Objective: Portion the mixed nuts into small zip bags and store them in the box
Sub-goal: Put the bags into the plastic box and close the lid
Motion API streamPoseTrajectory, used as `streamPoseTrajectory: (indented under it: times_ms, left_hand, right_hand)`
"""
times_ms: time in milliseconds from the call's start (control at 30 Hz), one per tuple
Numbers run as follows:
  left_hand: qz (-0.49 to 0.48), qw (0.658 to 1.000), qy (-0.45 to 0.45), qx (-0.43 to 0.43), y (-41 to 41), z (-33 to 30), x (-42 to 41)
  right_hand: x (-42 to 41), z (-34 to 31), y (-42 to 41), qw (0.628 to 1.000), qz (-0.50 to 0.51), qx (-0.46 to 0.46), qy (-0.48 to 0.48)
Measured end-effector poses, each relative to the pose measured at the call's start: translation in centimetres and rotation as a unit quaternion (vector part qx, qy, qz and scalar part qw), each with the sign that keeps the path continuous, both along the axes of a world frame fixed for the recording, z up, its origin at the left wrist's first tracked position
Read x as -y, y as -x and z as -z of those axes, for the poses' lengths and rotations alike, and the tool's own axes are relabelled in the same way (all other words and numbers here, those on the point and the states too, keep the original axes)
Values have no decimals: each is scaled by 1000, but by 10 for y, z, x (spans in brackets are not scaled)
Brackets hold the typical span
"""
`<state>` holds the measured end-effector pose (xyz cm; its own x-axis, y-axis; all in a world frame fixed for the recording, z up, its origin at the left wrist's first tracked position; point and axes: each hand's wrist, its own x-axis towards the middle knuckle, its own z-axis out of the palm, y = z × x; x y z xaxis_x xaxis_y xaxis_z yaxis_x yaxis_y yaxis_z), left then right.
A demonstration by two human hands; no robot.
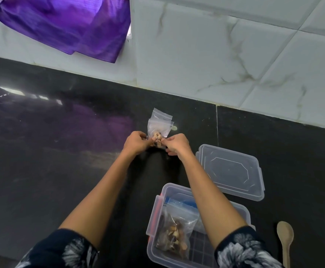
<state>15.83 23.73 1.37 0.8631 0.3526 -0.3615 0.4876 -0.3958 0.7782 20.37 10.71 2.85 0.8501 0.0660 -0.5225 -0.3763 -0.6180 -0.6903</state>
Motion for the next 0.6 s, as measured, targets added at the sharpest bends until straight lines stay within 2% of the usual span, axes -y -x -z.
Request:
streamPoseTrajectory:
  times_ms: [233, 333, 467, 600]
  left_hand:
    - [30, 996, 80, -39, 8, -7, 1]
    - [28, 994, 103, -29, 16, -9, 0]
    - [22, 989, 147, 8, 34, -32, 4]
    - [43, 981, 161, 103, 57, -76, 15]
  right_hand:
    - [6, -4, 5, 999, -41, -9, -28]
    - [10, -14, 13, 996, -72, -44, -37]
    - [19, -32, 26, 993, -106, -22, -49]
    - [41, -68, 47, 989, -86, 44, -114]
